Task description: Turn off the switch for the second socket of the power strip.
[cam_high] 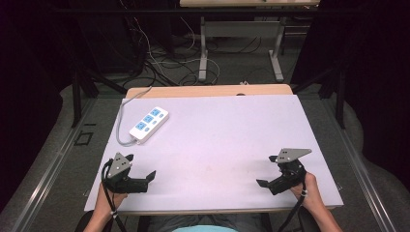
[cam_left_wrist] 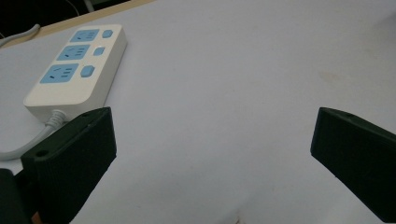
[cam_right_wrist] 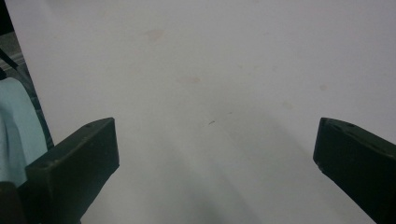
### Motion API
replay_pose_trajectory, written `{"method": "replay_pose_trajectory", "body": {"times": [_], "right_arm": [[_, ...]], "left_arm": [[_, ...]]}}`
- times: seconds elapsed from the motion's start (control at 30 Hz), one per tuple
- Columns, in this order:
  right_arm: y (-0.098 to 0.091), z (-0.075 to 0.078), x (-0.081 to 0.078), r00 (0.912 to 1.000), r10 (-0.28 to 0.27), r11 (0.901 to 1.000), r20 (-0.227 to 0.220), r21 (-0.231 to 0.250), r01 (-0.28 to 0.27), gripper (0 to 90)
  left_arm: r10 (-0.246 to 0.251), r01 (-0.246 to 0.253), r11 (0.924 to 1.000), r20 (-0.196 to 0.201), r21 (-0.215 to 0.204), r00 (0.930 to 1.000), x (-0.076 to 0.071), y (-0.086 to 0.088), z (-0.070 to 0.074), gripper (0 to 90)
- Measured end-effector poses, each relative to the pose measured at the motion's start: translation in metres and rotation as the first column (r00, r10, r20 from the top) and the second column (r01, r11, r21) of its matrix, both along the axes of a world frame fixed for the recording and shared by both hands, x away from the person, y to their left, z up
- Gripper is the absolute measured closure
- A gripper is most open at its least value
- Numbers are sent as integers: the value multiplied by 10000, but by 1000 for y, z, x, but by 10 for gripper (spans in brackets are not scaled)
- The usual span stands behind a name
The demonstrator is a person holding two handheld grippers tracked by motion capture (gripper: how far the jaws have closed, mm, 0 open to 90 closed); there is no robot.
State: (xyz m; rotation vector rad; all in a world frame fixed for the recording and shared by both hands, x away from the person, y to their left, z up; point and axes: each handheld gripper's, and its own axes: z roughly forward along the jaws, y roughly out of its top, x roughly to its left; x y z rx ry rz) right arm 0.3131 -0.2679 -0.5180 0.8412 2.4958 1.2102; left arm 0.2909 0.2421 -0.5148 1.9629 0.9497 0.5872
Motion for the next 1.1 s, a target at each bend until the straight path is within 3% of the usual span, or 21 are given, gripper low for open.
{"method": "replay_pose_trajectory", "body": {"times": [0.17, 0.2, 0.57, 0.93, 1.1], "right_arm": [[-4, -2, 4, 9999, -101, 9998, -74, 158, 102, 0], [-4, -1, 3, 9996, -146, 9999, -256, 43, 147, 0], [2, -3, 1, 9999, -15, 9995, -128, -304, 11, 0], [1, -3, 0, 10000, -73, 9994, -52, -353, 71, 0], [1, -4, 0, 10000, -21, 9990, -89, -447, 17, 0]], "left_arm": [[-34, 36, 9999, -174, 115, 9998, 0, 1, 0, 1], [-8, 10, 9999, -145, 106, 9999, 0, 1, 0, 1], [112, -107, 9998, -327, 149, 9994, 2, 2, -1, 0], [272, -230, 9977, -661, 633, 9974, 12, 5, 0, 0], [364, -316, 9962, -589, 805, 9976, 17, 4, 2, 0]]}}
